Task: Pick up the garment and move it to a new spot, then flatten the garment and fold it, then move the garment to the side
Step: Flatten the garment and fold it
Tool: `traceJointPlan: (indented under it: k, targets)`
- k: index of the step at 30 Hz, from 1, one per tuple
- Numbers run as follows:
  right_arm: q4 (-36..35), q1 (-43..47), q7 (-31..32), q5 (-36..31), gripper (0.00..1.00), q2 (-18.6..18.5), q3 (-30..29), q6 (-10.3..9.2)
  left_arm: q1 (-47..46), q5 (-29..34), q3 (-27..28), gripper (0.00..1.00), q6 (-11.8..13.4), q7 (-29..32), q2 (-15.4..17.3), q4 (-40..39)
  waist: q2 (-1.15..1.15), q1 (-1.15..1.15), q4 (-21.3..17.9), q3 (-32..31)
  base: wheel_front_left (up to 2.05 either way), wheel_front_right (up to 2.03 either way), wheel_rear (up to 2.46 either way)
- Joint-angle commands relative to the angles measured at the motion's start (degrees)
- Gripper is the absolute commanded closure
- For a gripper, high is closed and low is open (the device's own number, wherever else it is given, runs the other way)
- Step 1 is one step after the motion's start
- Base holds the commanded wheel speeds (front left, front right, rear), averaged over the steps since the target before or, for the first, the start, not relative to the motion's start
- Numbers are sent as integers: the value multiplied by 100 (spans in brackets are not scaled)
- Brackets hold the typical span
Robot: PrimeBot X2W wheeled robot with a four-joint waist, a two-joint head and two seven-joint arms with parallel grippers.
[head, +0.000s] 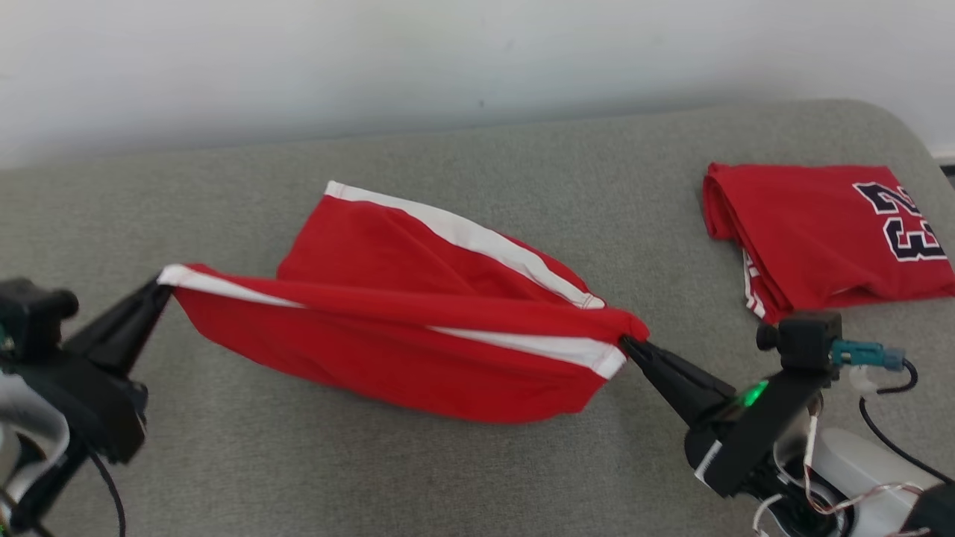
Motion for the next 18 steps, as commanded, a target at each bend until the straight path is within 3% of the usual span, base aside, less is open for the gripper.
traceJointPlan:
  k: [1,7,18]
  targets:
    - [96,-141,-31,-80,100,55,-65,-12,-250,-2,-7,100,-40,48,43,161,0,-1,-303,381,0,0,0]
    - [366,-442,-119,-255,100,336,-226,-13,-1037,-19,-307,100,-109,166,125,584,0,-1,-497,717,0,0,0]
    - [528,-950,-265,-474,100,851,-324,-13,-2694,-509,-1735,100,-120,443,383,1015,0,-1,-874,1411,0,0,0]
